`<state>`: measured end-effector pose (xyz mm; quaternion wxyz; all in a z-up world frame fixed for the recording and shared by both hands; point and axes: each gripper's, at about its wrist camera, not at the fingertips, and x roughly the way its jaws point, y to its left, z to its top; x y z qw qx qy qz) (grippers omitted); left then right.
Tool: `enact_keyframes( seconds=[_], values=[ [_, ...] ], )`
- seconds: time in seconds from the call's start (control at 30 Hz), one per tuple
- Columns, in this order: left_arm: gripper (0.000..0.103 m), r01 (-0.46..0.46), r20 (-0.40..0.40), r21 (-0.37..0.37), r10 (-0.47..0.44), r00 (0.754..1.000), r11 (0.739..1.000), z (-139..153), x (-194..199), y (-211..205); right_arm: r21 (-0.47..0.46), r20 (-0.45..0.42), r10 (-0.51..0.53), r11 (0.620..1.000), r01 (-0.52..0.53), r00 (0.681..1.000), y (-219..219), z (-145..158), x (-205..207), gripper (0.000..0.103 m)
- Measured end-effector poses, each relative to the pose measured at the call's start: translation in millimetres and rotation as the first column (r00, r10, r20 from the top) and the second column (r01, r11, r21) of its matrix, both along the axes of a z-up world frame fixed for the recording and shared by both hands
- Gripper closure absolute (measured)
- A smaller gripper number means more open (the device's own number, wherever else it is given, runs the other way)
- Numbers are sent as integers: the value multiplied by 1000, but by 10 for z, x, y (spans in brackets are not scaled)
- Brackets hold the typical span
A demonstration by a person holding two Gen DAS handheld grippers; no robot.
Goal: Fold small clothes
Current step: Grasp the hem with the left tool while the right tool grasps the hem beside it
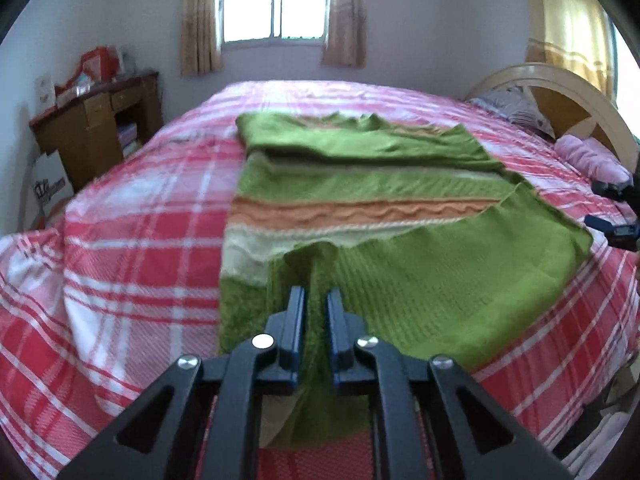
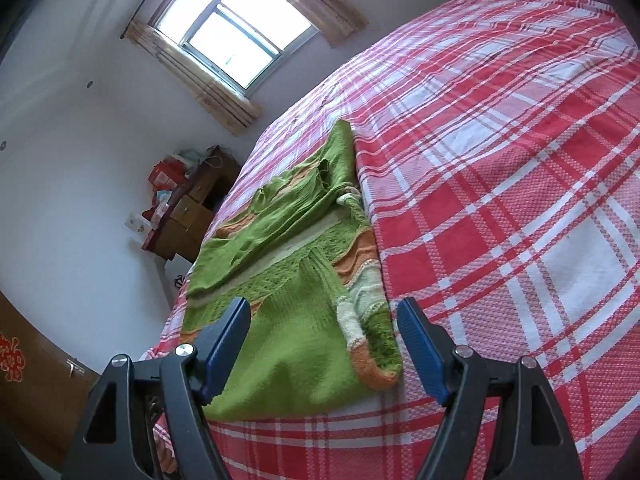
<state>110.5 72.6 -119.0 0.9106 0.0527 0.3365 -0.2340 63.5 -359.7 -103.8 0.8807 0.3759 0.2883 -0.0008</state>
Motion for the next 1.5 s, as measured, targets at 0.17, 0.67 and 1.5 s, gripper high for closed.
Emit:
enact_keyframes(
  seconds=[0.17, 0.67, 1.5],
  values=[
    [51, -46, -15, -21, 46, 999, 999, 8, 78, 69, -132, -20, 62, 989, -64, 998, 122, 131, 83, 27],
    [68, -42, -110, -86, 33, 993, 995, -23, 159, 157, -549, -305, 243, 745, -379, 921, 847, -156, 1045, 27],
    [97, -53, -88, -116, 43, 995, 992, 507, 421, -24, -508, -74, 174, 841, -187, 982, 596, 543, 744, 96]
  ],
)
